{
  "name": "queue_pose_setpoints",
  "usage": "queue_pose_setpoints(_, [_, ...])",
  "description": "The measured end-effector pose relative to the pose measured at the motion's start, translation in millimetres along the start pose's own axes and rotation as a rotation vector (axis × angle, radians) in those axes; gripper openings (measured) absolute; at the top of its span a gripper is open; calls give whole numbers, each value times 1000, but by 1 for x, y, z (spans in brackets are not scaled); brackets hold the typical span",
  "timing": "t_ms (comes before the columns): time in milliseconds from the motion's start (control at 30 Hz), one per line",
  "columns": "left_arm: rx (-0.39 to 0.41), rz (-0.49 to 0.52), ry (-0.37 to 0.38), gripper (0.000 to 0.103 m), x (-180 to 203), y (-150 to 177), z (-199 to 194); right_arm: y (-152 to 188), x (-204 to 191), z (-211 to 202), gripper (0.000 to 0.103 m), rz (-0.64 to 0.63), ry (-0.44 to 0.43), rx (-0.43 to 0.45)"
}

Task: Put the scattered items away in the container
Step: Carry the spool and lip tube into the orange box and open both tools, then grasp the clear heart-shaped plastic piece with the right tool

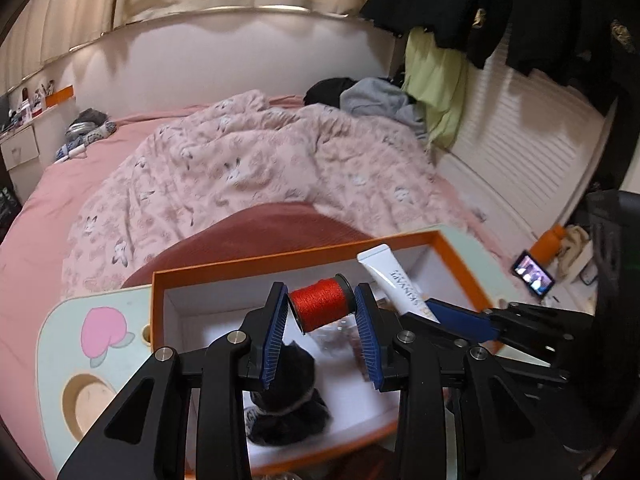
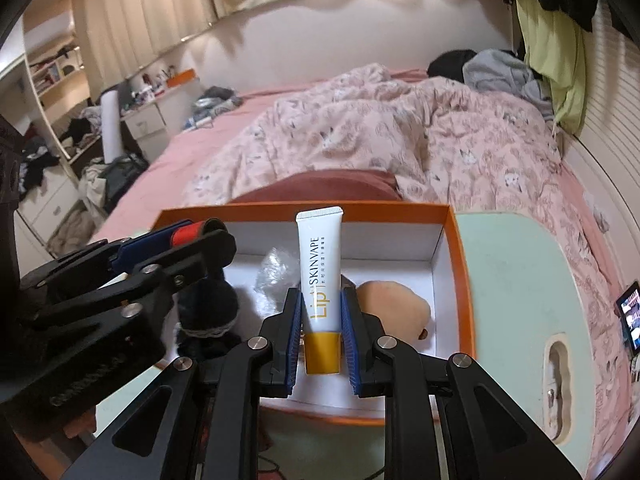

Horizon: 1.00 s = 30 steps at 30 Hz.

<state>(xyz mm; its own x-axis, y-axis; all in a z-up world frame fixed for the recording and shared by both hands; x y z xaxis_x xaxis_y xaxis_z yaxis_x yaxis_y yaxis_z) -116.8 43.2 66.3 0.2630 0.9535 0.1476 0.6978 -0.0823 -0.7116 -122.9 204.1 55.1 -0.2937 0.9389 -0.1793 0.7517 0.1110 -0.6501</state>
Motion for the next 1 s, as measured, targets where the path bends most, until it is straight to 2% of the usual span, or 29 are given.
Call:
queue_pose_setpoints(200, [-7,-40,-12,37,-10,2,10,1,5,8,20,1,37,6])
queue_pose_setpoints(267, [-14,-40,-24,52,-12,4,10,1,7,6,21,7,46,22])
queue_pose_setpoints(367, [30,-55,-51,65,-15,6,-2,1,12,-7,38,27,67,75])
queue_pose_setpoints(433, [48,-65,-51,70,-18,7,-13,1,14,-19,53,40,65,112])
queue_pose_setpoints(567, [75,-79,-29,73,-17,15,-43,8,11,-43,56,45,24,135])
queue_pose_setpoints(633, [84,-68,-35,84,-13,23,-55,18,8,-57,57,46,2,143])
queue_pose_setpoints(733, [55,-22,-36,84,-1,50,-68,38,1,-71,60,21,-30,117])
queue_pose_setpoints(833, [33,11,-22,84,9,82,-80,66,-5,-73,62,-40,1,64])
queue_pose_setpoints(933, [51,14,-75,84,13,108,-91,91,-4,-65,62,-66,25,5])
queue_pose_setpoints(1000, [31,40,-98,84,14,125,-92,107,-2,-55,62,-78,29,-45])
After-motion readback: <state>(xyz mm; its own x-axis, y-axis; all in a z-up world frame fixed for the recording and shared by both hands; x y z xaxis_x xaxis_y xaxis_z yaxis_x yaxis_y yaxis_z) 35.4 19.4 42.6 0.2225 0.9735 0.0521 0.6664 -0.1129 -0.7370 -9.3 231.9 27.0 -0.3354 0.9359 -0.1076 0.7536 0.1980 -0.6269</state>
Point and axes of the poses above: each gripper's, at about its wrist camera, not at the fingertips, and z roughly the way its jaws point, x to its right, y to its underside, the point moved 3 cm from there along z, roughly the way its jaws point, and after that the axes turned 2 degrees about -x, right-handed, at the moved point
